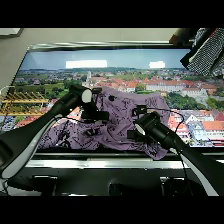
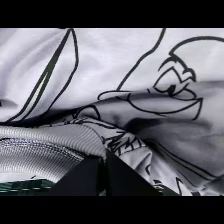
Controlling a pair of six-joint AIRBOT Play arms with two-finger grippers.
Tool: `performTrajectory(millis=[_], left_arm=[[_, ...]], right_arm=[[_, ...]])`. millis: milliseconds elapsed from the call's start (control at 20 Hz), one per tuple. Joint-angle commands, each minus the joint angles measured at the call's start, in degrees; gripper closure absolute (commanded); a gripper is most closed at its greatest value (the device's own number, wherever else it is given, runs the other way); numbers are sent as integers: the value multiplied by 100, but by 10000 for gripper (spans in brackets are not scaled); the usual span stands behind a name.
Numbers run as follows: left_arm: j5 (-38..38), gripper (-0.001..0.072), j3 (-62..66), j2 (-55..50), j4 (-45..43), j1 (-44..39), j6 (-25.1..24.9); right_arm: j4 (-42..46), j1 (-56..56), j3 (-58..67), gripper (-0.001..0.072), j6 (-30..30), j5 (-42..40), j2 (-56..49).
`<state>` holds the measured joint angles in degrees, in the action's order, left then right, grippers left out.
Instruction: Fold the clothes and pants, and hang the long-sleeved shirts on hangers.
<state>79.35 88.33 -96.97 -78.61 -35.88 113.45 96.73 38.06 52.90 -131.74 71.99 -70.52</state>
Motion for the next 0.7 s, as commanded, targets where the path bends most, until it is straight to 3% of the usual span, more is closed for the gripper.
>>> performTrajectory(millis=[0, 350, 450, 650], left_arm=[[70, 37, 157, -297, -7, -227, 61], [70, 50, 164, -566, -146, -256, 315], [90, 208, 164, -619, -157, -254, 289], [315, 216, 164, -643, -164, -254, 223]], right_arm=[[-15, 4, -2, 673, -7, -35, 4], [-22, 4, -2, 673, -9, -83, 4], [-22, 4, -2, 673, -9, -83, 4], [-24, 4, 0, 673, -11, -39, 4]])
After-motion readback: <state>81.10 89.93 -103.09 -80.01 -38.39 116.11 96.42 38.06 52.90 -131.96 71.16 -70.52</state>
